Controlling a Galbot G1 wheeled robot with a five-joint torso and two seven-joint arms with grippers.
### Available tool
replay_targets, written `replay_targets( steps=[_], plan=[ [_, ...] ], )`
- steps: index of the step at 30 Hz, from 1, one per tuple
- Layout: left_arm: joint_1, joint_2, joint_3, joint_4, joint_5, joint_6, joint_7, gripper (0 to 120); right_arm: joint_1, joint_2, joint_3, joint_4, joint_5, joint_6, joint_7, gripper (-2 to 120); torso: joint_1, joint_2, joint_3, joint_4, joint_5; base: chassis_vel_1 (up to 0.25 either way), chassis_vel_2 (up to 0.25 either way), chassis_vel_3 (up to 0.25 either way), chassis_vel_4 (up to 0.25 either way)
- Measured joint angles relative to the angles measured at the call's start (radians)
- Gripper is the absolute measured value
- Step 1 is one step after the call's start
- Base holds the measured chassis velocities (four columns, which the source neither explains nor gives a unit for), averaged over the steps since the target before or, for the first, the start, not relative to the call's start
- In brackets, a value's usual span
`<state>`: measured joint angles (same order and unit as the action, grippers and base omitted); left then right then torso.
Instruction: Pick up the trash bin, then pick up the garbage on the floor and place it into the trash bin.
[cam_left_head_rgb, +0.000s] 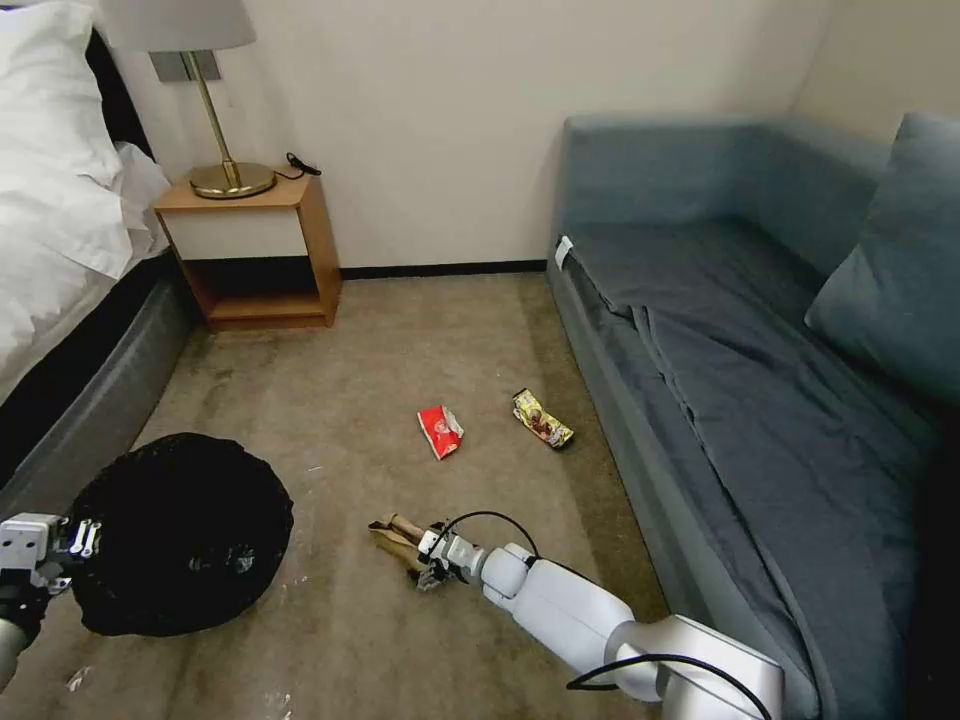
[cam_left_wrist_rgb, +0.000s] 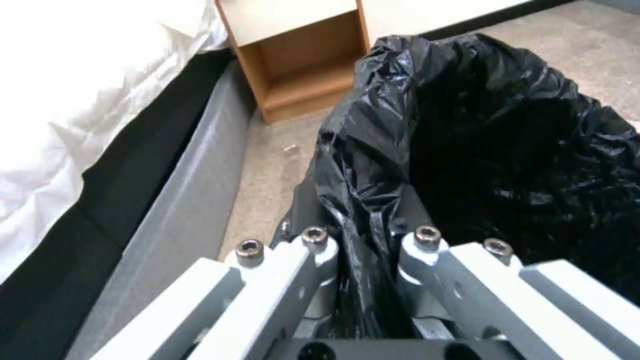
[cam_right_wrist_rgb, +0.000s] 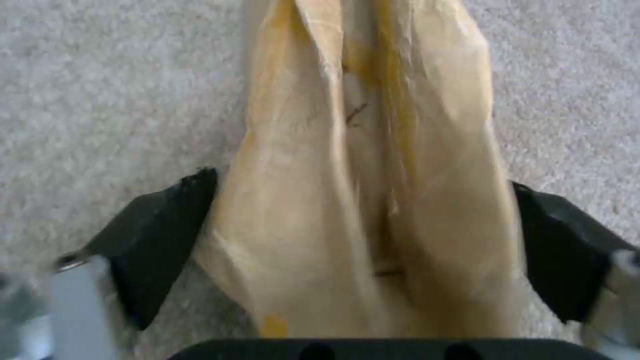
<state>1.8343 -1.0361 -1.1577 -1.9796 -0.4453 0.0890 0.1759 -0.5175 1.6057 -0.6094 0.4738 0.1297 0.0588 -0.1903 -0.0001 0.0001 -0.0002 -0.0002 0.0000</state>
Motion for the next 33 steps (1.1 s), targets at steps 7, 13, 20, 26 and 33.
replay_targets(
  steps=[7, 13, 20, 26, 33],
  plan=[
    [0.005, -0.002, -0.012, -0.008, -0.006, 0.0, 0.001, 7, 0.002, 0.006, 0.018, -0.029, -0.001, 0.017, -0.035, 79, 0.0, 0.0, 0.0, 0.0002, 0.0003, 0.0, 0.0, 0.0, 0.0],
    [0.009, -0.012, -0.016, -0.009, -0.007, -0.002, 0.001, 7, -0.003, 0.005, 0.018, -0.023, -0.001, 0.024, -0.038, 65, 0.0, 0.0, 0.0, 0.0001, 0.0002, 0.0, 0.0, 0.0, 0.0],
    [0.004, -0.036, -0.008, -0.008, 0.001, -0.009, 0.001, 7, -0.013, -0.027, 0.017, 0.019, -0.01, 0.059, -0.014, 41, 0.0, 0.0, 0.0, -0.0001, -0.0006, 0.0, 0.0, 0.0, 0.0],
    [0.002, -0.043, -0.007, -0.012, 0.0, -0.012, 0.002, 7, -0.018, -0.051, 0.017, 0.05, -0.015, 0.08, -0.001, 21, 0.0, 0.0, 0.0, 0.0, -0.0003, 0.0, 0.0, 0.0, 0.0],
    [0.005, -0.042, -0.008, -0.009, -0.001, -0.021, 0.007, 7, -0.019, -0.089, 0.043, 0.152, -0.038, 0.133, 0.015, 0, 0.0, 0.0, 0.0, 0.0002, 0.0, 0.0, 0.0, 0.0, 0.0]
  ],
)
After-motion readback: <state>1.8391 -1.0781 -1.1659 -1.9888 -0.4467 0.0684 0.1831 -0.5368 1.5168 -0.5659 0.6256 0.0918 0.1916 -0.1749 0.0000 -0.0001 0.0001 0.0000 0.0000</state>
